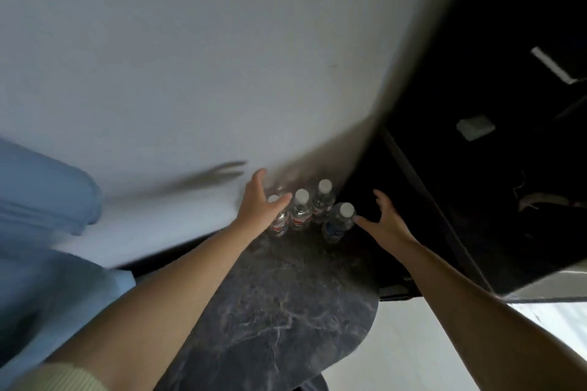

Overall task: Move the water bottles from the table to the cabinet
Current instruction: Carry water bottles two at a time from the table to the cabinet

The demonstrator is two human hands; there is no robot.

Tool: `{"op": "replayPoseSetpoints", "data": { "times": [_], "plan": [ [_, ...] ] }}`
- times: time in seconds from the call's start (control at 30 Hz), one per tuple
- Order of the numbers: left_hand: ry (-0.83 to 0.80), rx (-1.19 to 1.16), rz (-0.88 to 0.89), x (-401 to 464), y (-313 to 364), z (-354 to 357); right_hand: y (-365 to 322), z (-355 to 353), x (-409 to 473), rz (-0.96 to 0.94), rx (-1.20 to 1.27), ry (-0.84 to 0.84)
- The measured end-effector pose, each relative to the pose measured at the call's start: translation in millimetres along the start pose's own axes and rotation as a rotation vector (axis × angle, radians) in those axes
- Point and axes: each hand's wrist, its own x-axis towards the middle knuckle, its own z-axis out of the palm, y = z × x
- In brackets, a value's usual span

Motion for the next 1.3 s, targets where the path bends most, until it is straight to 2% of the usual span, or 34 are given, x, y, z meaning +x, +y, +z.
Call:
{"op": "replayPoseSetpoints", "data": {
  "times": [0.17, 0.23, 0.33, 0.43, 0.7, 0.87, 1.3],
  "plan": [
    [-0.083, 0.196, 0.117, -5, 58, -16, -59, -21, -21, -0.073, -0.293, -0.044],
    [-0.121, 0.388, 0.143, -10, 74, -16, -78, -23, -30, -0.084, -0.452, -0.035],
    [-0.128, 0.725, 0.221, -20, 87, -20, -97, -19, -45, -0.094, -0.858, -0.055],
    [-0.130, 0.866, 0.296, -33, 90, -26, -109, -10, -55, -0.122, -1.064, -0.085],
    [-0.125, 0.939, 0.279, -75, 86, -45, -131, 6, -73, -0.296, -1.146, -0.093],
    [-0.010, 0.900, 0.152, -97, 85, -58, -145, 4, -75, -0.474, -1.228, -0.066],
    [0.227, 0.809, -0.280, -242, 41, -47, -140, 43, -149, -0.951, -1.295, -0.269]
  ]
}}
